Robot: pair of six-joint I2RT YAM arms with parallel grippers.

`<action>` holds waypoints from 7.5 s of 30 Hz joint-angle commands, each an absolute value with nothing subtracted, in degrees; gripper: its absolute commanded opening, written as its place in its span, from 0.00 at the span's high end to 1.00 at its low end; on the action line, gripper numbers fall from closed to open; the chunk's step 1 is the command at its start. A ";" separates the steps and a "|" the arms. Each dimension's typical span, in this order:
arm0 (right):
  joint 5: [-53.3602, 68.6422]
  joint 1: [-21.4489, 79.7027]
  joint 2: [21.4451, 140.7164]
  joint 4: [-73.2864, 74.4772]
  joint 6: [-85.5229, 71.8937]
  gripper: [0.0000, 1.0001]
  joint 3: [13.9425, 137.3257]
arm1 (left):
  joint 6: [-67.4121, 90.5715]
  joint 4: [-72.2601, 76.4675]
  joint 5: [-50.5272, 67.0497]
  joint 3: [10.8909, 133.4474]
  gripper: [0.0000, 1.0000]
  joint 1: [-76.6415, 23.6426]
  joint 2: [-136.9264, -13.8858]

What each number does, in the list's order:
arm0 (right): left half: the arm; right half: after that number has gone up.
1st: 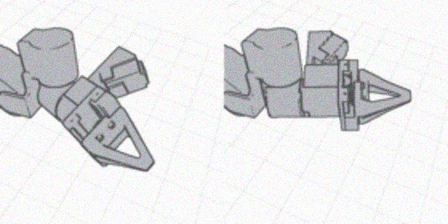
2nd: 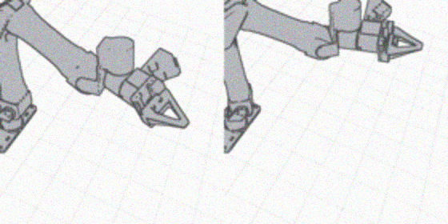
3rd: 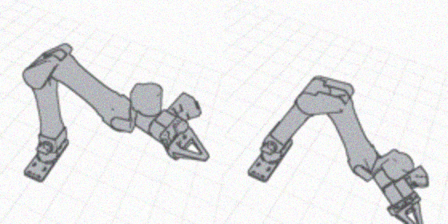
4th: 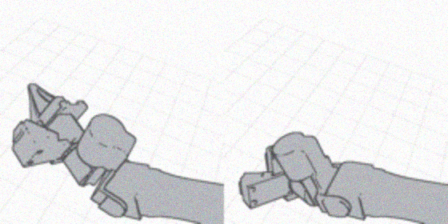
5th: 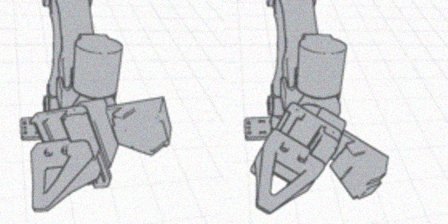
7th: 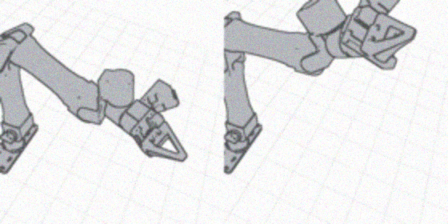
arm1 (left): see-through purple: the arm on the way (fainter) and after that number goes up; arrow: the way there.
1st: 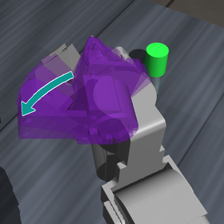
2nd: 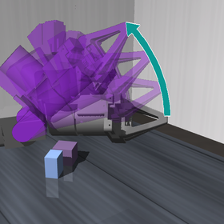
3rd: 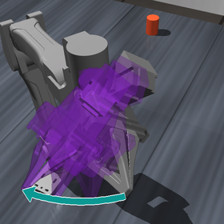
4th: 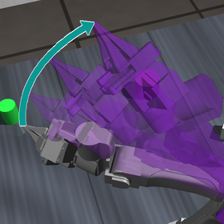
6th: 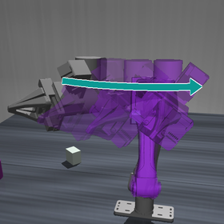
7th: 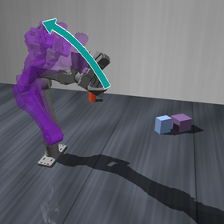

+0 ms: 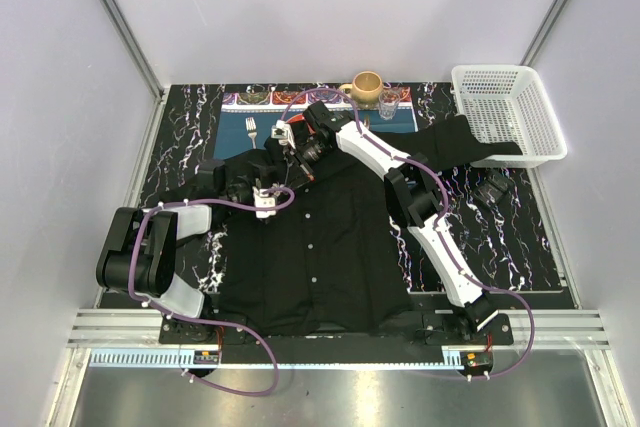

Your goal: Pin the brooch onto the clothing

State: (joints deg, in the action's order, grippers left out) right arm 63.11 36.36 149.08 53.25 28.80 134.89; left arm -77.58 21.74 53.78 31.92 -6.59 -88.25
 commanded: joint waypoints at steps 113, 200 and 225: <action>66.45 36.83 144.40 47.20 29.62 1.00 133.15 | -52.56 -34.10 33.84 68.12 0.46 -9.40 -100.99; 71.10 36.12 143.17 43.86 25.14 1.00 131.84 | -46.58 -23.91 53.88 59.68 0.32 -3.43 -95.27; 70.93 36.21 142.47 43.86 26.19 1.00 131.66 | -41.40 -29.62 59.42 64.78 0.55 -1.23 -98.53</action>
